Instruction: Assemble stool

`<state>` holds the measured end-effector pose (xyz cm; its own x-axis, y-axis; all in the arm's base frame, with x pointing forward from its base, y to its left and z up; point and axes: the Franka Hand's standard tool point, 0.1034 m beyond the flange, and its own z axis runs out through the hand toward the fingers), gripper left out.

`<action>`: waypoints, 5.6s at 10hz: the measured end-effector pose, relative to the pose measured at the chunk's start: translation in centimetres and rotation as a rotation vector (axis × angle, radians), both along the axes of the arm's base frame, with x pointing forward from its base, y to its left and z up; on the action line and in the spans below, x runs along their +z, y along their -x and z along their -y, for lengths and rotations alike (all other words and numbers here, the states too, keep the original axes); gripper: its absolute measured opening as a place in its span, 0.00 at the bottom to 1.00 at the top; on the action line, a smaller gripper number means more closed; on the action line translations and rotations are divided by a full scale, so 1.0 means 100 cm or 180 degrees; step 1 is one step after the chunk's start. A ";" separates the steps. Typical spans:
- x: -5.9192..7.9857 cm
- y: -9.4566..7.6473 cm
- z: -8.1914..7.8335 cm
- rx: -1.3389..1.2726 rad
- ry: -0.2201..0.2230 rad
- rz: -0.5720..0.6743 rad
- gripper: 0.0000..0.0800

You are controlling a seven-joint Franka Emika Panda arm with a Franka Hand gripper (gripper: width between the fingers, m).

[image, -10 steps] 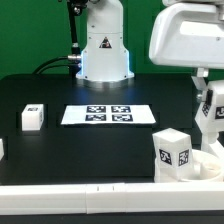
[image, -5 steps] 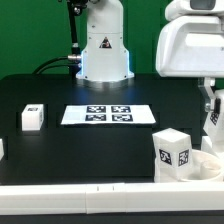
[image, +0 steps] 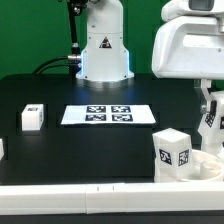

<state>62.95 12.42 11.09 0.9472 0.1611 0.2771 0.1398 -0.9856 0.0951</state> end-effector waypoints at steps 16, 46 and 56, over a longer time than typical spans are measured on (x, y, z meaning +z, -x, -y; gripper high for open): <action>-0.019 -0.007 -0.005 0.0152 0.0034 0.0045 0.40; -0.033 0.018 -0.008 0.0197 0.0180 0.0615 0.79; 0.003 0.010 0.005 -0.0535 -0.0210 -0.0306 0.81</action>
Offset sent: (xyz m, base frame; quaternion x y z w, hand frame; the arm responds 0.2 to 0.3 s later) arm 0.0000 0.0000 0.0000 0.0000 0.0000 0.0000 1.0000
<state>62.00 11.95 11.40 0.9819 -0.0170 0.1888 -0.0219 -0.9995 0.0239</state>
